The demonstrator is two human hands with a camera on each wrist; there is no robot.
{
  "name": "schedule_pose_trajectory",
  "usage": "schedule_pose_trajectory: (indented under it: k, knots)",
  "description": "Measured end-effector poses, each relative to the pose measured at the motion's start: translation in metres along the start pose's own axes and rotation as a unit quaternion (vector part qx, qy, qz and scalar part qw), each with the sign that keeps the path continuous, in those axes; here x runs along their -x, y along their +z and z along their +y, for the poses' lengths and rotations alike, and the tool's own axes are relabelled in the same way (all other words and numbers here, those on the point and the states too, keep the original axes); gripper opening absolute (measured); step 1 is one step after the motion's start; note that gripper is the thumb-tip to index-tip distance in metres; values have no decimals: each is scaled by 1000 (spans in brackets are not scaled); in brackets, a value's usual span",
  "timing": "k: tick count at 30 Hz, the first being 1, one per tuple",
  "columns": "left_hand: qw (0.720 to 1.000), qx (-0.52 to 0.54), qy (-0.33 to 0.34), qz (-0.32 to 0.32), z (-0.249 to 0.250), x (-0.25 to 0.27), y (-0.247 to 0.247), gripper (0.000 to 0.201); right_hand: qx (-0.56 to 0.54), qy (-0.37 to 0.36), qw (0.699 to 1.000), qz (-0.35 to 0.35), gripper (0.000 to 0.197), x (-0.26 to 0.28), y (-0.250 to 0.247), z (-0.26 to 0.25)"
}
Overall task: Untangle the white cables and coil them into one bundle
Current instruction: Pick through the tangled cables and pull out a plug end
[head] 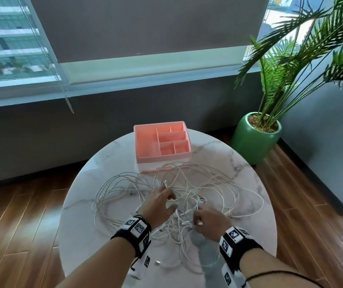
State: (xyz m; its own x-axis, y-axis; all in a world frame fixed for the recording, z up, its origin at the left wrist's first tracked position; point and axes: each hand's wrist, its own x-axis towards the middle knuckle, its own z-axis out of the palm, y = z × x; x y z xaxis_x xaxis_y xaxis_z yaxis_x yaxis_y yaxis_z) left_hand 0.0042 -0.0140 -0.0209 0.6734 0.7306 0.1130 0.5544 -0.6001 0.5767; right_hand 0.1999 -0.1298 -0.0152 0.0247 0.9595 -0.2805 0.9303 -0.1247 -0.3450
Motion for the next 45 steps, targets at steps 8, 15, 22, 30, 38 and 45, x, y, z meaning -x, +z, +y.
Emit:
schedule_pose_trajectory:
  k: [8,15,22,30,38,45]
  knots:
    - [971,-61,22,-231,25,27,2,18,98,-8,987,-124,52,20,21,-44]
    - [969,-102,-37,-224,5,36,-9,18,87,6,986,-140,19,23,15,-41]
    - [962,-40,-87,-255,2,27,-34,29,-152,18,985,-83,10,13,-36,-18]
    - [968,18,-85,-237,12,24,-33,14,18,61,986,-152,18,29,-1,-54]
    - [988,103,-67,-98,27,21,-37,11,-64,57,990,-111,10,28,-19,-51]
    - [867,470,-163,-29,73,2,-76,54,-313,-80,944,71,10,12,-127,-82]
